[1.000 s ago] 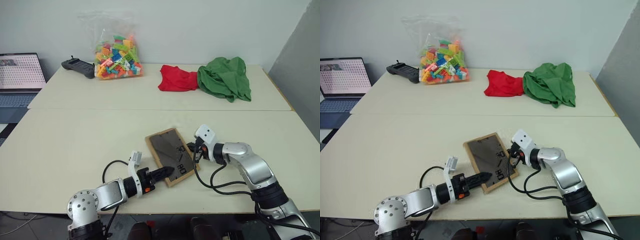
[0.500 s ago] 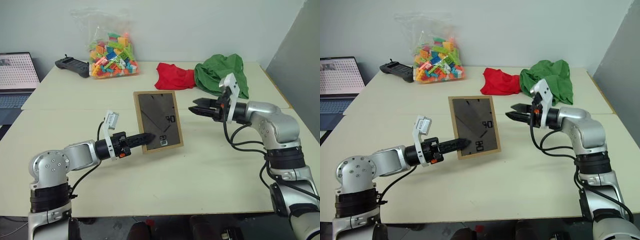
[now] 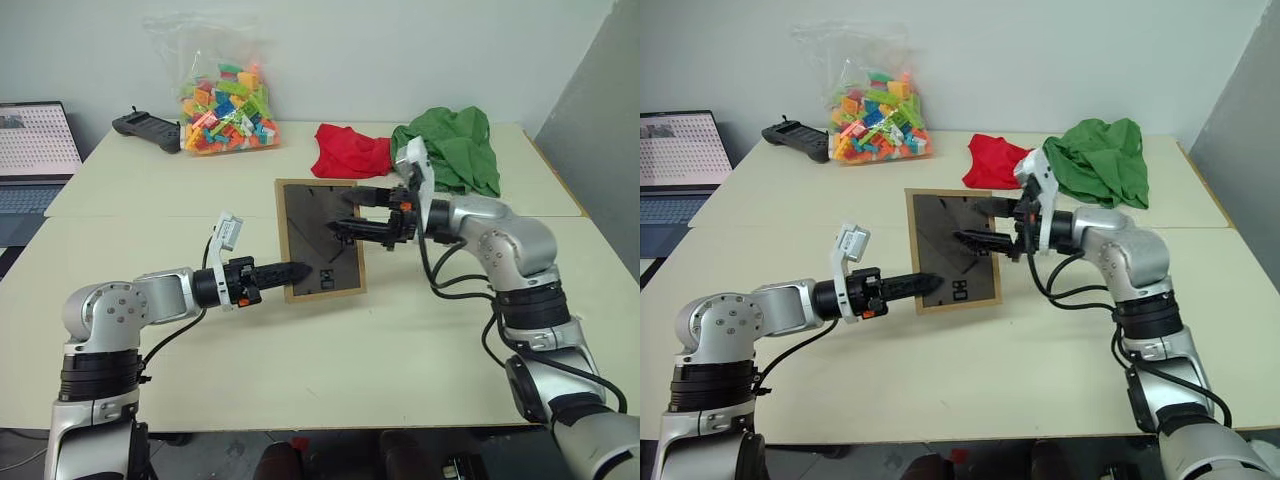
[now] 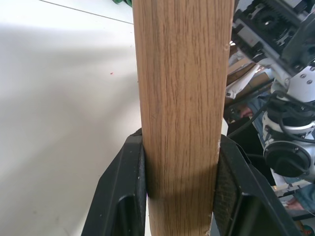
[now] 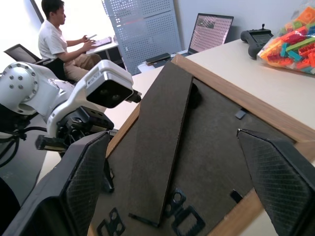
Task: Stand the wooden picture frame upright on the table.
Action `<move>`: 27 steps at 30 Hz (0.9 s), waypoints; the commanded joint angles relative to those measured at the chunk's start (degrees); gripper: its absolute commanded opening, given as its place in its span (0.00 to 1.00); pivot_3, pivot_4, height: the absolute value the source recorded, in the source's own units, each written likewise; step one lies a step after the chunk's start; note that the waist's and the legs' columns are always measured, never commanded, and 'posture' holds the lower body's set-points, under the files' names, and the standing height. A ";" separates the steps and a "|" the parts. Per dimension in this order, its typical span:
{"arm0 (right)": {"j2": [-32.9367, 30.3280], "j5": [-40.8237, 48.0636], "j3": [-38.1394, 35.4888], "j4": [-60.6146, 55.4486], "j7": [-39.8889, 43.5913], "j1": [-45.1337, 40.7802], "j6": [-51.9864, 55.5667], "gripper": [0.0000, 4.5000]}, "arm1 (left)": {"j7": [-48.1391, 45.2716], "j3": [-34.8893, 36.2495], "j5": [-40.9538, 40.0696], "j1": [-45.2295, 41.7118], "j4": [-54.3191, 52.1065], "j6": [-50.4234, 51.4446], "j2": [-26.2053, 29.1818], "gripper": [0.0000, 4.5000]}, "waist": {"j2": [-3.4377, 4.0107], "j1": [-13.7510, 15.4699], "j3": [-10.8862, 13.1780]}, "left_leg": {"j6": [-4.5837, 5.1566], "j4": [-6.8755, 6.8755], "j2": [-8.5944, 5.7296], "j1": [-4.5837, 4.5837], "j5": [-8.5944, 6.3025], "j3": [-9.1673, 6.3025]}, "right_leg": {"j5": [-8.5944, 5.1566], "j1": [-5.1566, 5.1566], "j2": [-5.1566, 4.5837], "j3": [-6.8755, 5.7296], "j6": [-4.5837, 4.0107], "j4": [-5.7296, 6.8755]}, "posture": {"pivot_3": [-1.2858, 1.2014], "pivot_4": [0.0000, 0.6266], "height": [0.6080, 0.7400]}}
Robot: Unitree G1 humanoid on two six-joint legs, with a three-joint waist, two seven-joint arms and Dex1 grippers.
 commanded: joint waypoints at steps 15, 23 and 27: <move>-4.03 11.38 1.63 -18.62 4.33 4.36 11.65 0.98 | -7.27 -4.00 3.35 1.03 -1.37 -2.82 0.13 0.29 | 0.00 0.15 0.00 | -0.09 0.09 0.01 -0.63 0.06 -0.07 | 0.01 -0.55 -0.02 -0.10 -0.01 0.07 | 0.52 0.24 1.00; -13.09 14.59 -2.28 -20.97 6.12 7.30 14.43 0.98 | -11.11 -4.85 4.40 0.47 1.62 -1.67 1.25 0.29 | 0.00 0.16 0.00 | -0.05 0.11 -0.01 -0.64 0.05 -0.10 | 0.01 -0.53 0.00 -0.11 -0.01 0.07 | 0.52 0.24 1.00; -19.59 7.17 -2.86 -18.50 6.07 11.19 5.32 0.98 | -12.64 -5.73 4.47 1.87 -0.37 -1.53 2.26 0.29 | -0.01 0.19 0.00 | -0.04 0.10 -0.01 -0.64 0.05 -0.10 | 0.01 -0.53 0.00 -0.11 -0.01 0.04 | 0.52 0.24 1.00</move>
